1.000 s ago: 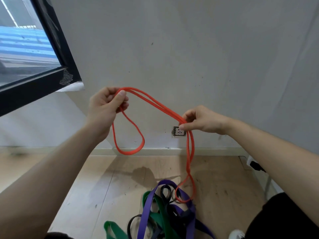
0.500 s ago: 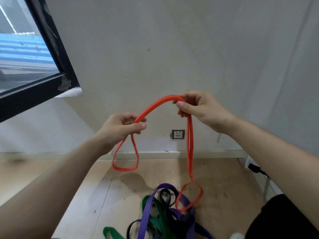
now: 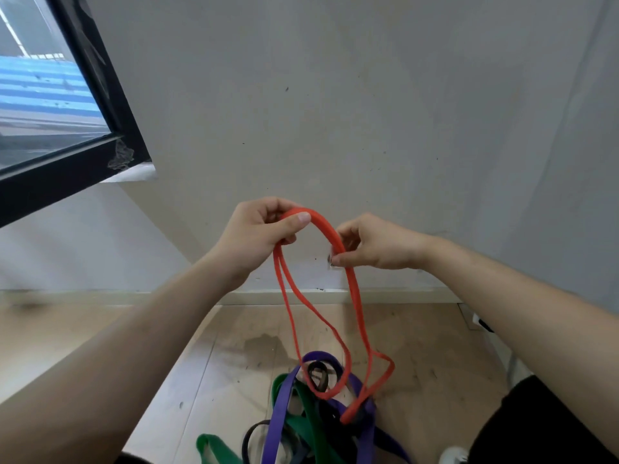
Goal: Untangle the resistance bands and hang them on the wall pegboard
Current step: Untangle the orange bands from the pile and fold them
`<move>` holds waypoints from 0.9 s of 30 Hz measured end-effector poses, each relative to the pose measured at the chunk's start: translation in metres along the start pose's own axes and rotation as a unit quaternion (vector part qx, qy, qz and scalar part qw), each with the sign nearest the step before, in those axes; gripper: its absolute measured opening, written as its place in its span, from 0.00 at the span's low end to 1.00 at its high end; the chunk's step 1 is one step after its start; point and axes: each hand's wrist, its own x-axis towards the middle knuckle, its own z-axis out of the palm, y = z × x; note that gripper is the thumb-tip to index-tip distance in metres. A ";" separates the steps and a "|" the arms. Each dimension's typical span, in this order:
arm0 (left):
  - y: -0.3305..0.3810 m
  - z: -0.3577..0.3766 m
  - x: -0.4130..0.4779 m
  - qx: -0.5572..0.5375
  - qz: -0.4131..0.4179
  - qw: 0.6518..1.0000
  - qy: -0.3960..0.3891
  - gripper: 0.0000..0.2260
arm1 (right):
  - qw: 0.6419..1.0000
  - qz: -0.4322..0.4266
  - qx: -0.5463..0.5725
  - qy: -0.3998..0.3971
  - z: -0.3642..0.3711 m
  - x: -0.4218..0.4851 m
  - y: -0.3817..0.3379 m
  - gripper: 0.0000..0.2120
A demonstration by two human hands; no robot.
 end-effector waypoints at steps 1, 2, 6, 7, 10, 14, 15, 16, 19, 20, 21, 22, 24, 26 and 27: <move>0.000 -0.002 0.001 -0.006 0.004 1.000 0.017 0.01 | 1.000 0.012 -0.005 -0.006 0.000 0.001 0.006 0.04; 0.000 -0.004 0.002 -0.016 0.008 0.999 0.034 0.01 | 1.000 0.025 -0.007 -0.011 0.000 0.002 0.011 0.04; 0.001 -0.016 0.005 -0.046 0.031 0.994 0.091 0.01 | 0.998 0.051 0.019 -0.010 -0.006 0.003 0.022 0.05; 0.001 -0.018 0.005 -0.051 0.037 0.992 0.105 0.02 | 0.998 0.049 0.028 -0.009 -0.008 0.003 0.022 0.05; -0.001 -0.028 0.006 -0.061 0.041 0.989 0.132 0.06 | 0.997 0.034 0.072 0.017 -0.015 0.002 0.018 0.06; -0.012 -0.045 0.008 -0.056 0.003 0.990 0.126 0.10 | 0.985 -0.004 0.160 0.064 -0.026 -0.004 0.008 0.07; -0.015 -0.048 0.008 -0.048 -0.010 0.991 0.122 0.10 | 0.979 -0.014 0.186 0.079 -0.028 -0.005 0.005 0.07; -0.017 -0.050 0.008 -0.041 -0.023 0.992 0.113 0.09 | 0.972 -0.025 0.216 0.092 -0.030 -0.007 0.003 0.07; -0.022 -0.052 0.007 -0.041 -0.050 0.996 0.066 0.05 | 0.947 -0.055 0.296 0.111 -0.033 -0.010 -0.007 0.07; -0.021 -0.051 0.006 -0.036 -0.053 0.997 0.049 0.05 | 0.940 -0.065 0.316 0.115 -0.034 -0.012 -0.011 0.08; -0.020 -0.049 0.004 -0.026 -0.055 0.998 0.033 0.07 | 0.933 -0.074 0.330 0.121 -0.033 -0.012 -0.015 0.08; -0.018 -0.047 0.003 -0.012 -0.055 0.998 0.018 0.08 | 0.929 -0.081 0.338 0.129 -0.032 -0.013 -0.019 0.08; -0.010 -0.039 -0.001 0.005 -0.050 0.999 -0.010 0.10 | 0.927 -0.087 0.337 0.141 -0.029 -0.012 -0.025 0.08; -0.001 -0.029 -0.005 -0.003 -0.038 0.999 -0.036 0.14 | 0.932 -0.097 0.319 0.141 -0.023 -0.011 -0.029 0.08; 0.003 -0.023 -0.006 -0.013 -0.031 0.998 -0.045 0.16 | 0.937 -0.103 0.307 0.135 -0.019 -0.011 -0.031 0.07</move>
